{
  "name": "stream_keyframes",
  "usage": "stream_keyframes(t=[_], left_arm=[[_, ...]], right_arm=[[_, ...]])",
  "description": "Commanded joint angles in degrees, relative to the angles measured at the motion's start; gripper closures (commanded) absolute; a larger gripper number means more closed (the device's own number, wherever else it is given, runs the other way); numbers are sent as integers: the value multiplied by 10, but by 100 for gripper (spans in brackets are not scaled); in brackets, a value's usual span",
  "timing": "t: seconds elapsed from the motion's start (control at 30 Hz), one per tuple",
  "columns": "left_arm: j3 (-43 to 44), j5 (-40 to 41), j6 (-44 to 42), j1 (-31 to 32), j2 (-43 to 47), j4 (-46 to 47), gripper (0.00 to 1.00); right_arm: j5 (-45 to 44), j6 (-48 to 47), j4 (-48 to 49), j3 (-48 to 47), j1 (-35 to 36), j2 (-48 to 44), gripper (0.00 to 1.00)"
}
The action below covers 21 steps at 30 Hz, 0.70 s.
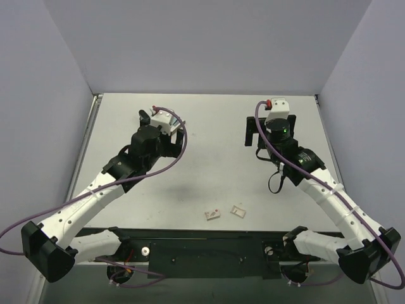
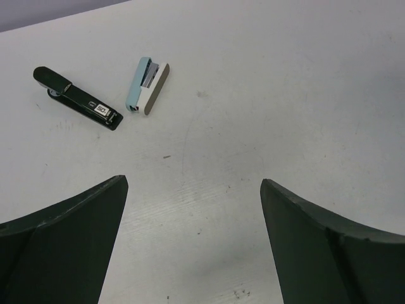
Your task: Unload the staples from the stapler
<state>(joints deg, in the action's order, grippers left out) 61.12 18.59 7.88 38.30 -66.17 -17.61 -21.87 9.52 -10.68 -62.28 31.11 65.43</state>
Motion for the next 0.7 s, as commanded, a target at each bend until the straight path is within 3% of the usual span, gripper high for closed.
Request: stream_keyframes(t=[0.0,0.47,0.67], left_arm=[[-17,0,12,0,34,61,3],[55,46,77,-6,-26,-8,3],[97,65,115,-60,-67,-37,3]], right_arm=[[33,-6,3,1,1,-38,0],[76,4,-17,-40,0,-9,0],[130,29,-43,-57,3,18,0]])
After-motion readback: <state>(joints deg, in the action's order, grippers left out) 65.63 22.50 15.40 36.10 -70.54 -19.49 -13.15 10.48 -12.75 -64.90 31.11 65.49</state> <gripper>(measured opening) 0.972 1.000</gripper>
